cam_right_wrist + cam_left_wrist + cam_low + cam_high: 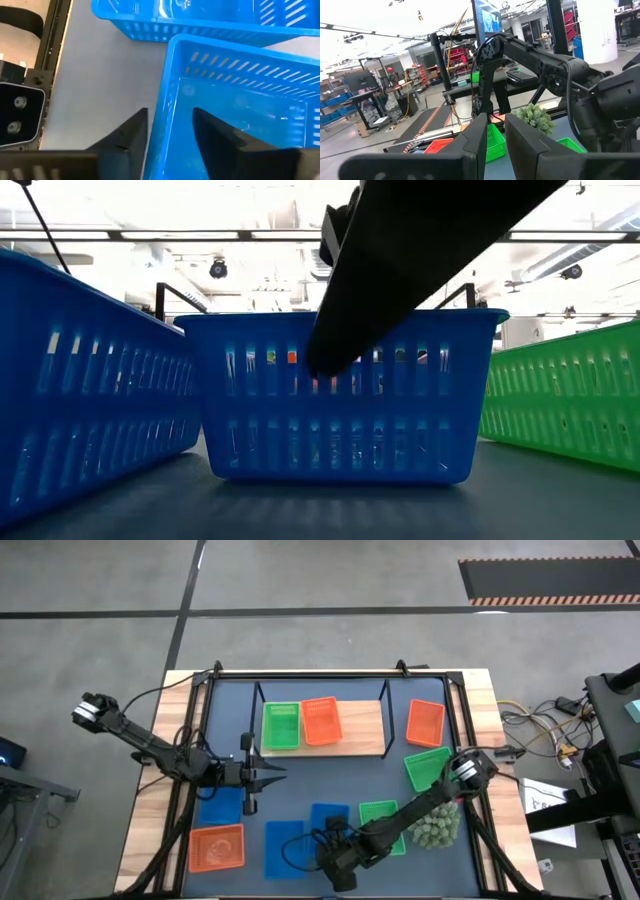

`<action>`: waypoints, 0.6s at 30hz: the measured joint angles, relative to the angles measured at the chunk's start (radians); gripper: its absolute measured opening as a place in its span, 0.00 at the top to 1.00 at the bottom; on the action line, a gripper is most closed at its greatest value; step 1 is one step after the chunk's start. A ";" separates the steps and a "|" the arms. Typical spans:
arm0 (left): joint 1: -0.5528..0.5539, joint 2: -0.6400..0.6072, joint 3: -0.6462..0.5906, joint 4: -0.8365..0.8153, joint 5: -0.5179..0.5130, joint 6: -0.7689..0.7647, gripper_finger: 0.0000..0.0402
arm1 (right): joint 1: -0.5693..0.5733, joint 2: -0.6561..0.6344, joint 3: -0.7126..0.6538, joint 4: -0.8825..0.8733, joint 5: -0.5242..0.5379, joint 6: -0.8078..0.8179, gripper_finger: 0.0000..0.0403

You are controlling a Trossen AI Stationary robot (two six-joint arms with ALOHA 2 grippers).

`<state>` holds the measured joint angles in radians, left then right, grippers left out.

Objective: Stack baskets on shelf by color
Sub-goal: Put the bottom right blue basket on the shelf

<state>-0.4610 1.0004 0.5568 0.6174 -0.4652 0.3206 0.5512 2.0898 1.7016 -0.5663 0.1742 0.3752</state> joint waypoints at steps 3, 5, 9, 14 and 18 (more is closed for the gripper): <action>0.000 0.000 0.000 0.000 0.000 0.000 0.87 | -0.002 -0.005 0.000 -0.006 0.001 -0.027 0.80; 0.000 0.000 0.000 0.000 0.000 0.000 0.87 | -0.004 -0.012 0.000 -0.009 0.001 -0.040 0.91; 0.000 0.000 0.000 0.000 -0.001 0.000 0.87 | -0.005 -0.044 -0.001 -0.043 0.001 -0.061 0.96; 0.000 0.000 0.000 0.003 -0.005 0.001 0.87 | -0.004 -0.118 0.007 -0.135 0.001 -0.097 0.97; 0.001 0.000 0.000 0.002 -0.007 0.001 0.87 | -0.005 -0.204 0.006 -0.205 0.016 -0.134 0.98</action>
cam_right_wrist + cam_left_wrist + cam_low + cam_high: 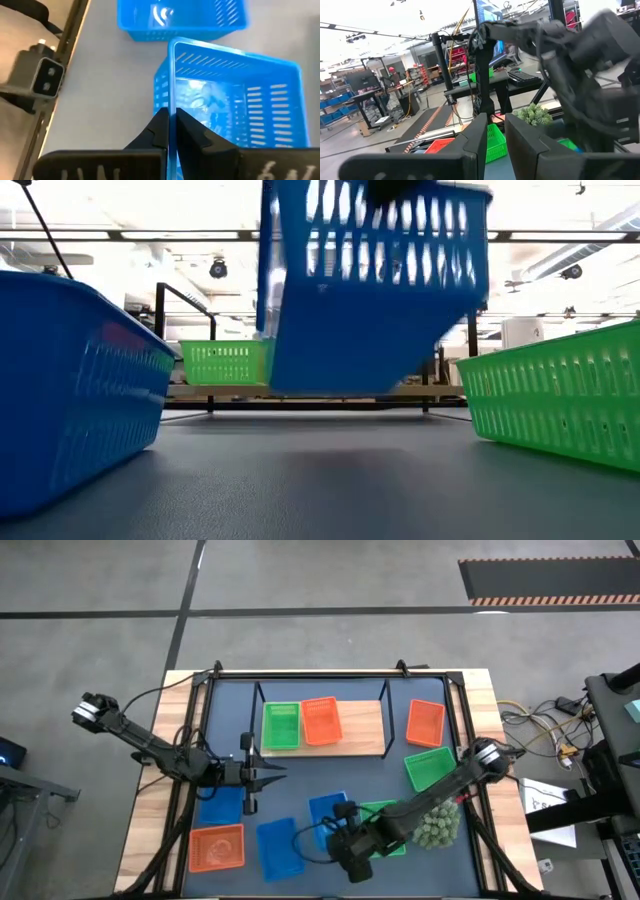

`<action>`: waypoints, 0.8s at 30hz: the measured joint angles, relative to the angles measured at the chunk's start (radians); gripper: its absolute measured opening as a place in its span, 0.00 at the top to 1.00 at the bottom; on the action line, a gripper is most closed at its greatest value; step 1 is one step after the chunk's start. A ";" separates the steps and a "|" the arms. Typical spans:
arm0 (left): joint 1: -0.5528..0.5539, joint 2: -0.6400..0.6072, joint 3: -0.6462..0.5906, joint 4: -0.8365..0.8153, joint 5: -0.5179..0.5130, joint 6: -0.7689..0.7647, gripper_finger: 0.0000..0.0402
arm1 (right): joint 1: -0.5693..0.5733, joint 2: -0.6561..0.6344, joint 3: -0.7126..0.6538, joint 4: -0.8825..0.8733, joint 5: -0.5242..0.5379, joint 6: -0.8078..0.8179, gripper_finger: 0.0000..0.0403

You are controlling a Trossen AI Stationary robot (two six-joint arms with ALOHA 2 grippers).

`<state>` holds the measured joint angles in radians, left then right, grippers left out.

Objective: Stack baskets on shelf by color
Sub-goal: Put the bottom right blue basket on the shelf

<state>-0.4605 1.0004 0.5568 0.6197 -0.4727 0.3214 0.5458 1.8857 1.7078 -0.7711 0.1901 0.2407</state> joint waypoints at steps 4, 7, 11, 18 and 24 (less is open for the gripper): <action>0.000 0.000 0.000 0.000 0.000 0.000 0.87 | 0.000 -0.083 -0.001 -0.059 0.068 -0.069 0.98; 0.000 0.000 0.000 0.000 0.001 0.000 0.87 | -0.009 -0.147 -0.003 -0.098 0.114 -0.119 0.98; 0.000 0.000 0.000 0.000 0.001 0.000 0.87 | -0.038 -0.225 -0.021 -0.115 0.133 -0.185 0.98; 0.000 0.000 0.000 0.000 0.006 0.005 0.87 | -0.136 -0.321 -0.070 -0.120 0.135 -0.324 0.98; 0.000 0.000 0.000 0.000 0.006 0.033 0.87 | -0.266 -0.384 -0.147 -0.118 0.131 -0.415 0.98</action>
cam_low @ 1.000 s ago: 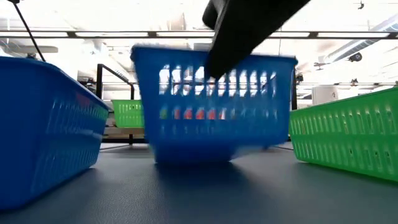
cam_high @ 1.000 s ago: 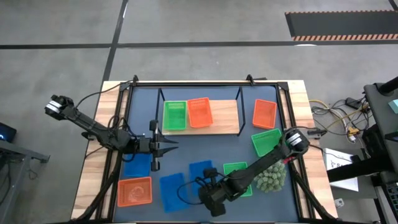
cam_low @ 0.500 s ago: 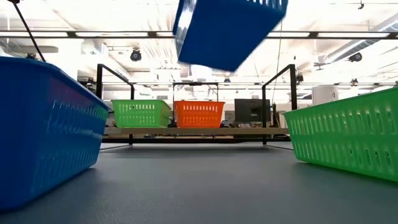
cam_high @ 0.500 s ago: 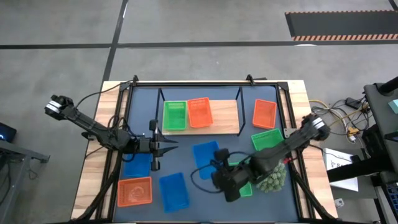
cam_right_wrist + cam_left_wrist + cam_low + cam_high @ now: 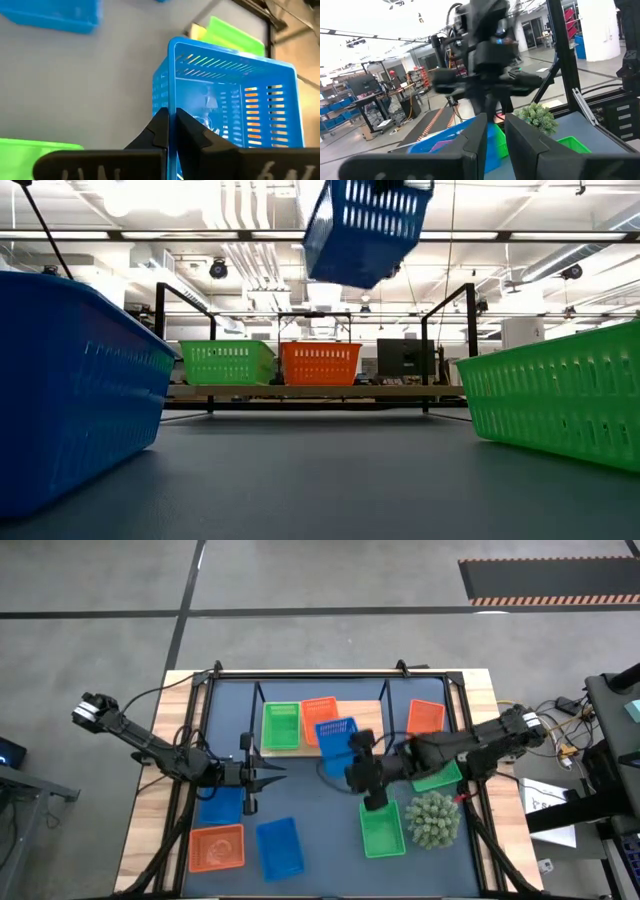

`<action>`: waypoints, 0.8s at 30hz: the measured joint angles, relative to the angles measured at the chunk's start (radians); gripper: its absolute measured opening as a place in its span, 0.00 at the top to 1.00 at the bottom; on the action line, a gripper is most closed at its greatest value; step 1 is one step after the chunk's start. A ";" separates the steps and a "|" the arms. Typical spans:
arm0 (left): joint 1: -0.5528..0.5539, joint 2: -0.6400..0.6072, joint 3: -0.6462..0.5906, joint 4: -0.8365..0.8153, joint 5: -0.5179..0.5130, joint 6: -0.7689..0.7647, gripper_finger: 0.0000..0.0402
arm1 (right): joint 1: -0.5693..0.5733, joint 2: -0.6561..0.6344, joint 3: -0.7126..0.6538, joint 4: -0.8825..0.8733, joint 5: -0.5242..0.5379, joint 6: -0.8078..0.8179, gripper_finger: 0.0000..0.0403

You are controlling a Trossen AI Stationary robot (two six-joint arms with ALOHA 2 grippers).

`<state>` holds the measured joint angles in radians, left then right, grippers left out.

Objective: Stack baskets on shelf by color
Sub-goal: Put the bottom right blue basket on the shelf

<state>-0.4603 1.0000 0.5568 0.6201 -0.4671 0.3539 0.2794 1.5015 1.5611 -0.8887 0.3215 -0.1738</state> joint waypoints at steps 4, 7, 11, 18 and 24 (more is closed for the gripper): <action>0.000 -0.001 0.000 0.000 0.000 0.003 0.87 | -0.103 -0.029 -0.056 0.014 -0.027 -0.032 0.98; 0.001 -0.004 0.003 0.001 0.000 0.004 0.87 | -0.178 -0.049 -0.108 0.047 -0.066 -0.058 0.98; 0.000 -0.010 0.003 0.000 -0.001 0.023 0.87 | -0.264 -0.080 -0.182 0.117 -0.115 -0.099 0.98; 0.000 -0.013 0.003 0.000 -0.001 0.024 0.87 | -0.373 -0.134 -0.311 0.196 -0.165 -0.128 0.98; 0.000 -0.013 0.003 0.000 -0.001 0.024 0.87 | -0.415 -0.169 -0.382 0.201 -0.165 -0.125 0.98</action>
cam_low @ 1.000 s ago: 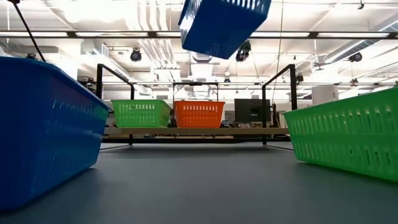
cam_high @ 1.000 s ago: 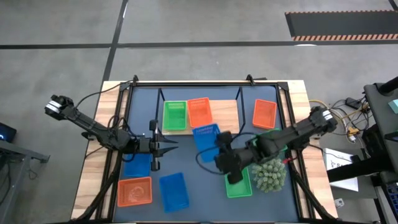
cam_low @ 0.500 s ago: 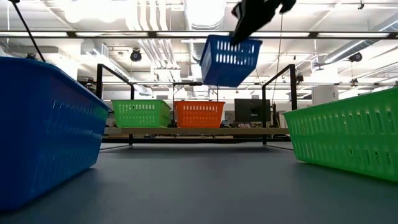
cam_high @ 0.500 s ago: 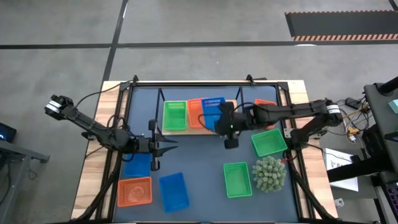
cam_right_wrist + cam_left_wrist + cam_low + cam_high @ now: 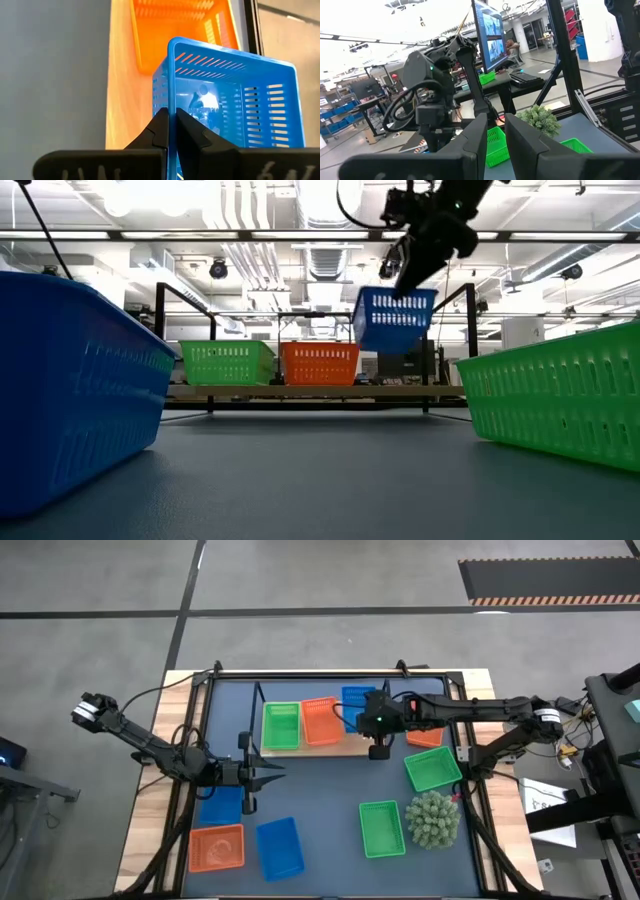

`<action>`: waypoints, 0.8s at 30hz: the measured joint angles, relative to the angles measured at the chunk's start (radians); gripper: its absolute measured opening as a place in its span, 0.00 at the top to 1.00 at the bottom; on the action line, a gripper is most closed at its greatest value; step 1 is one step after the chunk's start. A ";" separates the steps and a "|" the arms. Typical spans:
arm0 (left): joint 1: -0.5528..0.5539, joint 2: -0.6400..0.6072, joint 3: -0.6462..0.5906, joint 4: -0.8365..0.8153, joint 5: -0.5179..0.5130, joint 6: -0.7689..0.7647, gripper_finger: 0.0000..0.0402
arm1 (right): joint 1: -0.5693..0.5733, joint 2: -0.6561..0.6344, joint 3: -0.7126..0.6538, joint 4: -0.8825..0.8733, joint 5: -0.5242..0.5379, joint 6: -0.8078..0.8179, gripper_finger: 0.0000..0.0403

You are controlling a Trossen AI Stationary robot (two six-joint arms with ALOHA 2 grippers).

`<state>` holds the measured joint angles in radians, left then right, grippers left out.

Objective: Stack baskets on shelf by color
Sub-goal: Put the bottom right blue basket on the shelf

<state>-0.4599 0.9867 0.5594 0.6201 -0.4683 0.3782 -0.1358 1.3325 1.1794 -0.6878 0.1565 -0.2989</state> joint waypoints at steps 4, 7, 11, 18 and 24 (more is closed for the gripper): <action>0.000 0.000 0.000 0.000 0.000 0.000 0.87 | -0.009 -0.005 -0.046 0.018 -0.007 0.001 0.98; 0.000 0.000 0.000 0.000 0.000 0.000 0.87 | -0.009 0.001 -0.083 0.040 -0.007 0.000 0.98; 0.000 0.000 0.000 0.000 0.000 0.000 0.87 | -0.009 0.009 -0.129 0.071 -0.006 0.001 0.98; 0.000 0.000 0.000 0.000 0.000 0.000 0.87 | -0.009 0.009 -0.196 0.146 -0.002 0.003 0.98; 0.000 0.000 0.000 0.000 0.000 0.000 0.87 | -0.009 0.009 -0.235 0.206 0.001 0.003 0.98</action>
<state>-0.4599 0.9867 0.5594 0.6201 -0.4683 0.3784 -0.1448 1.3418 0.9447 -0.4823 0.1573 -0.2958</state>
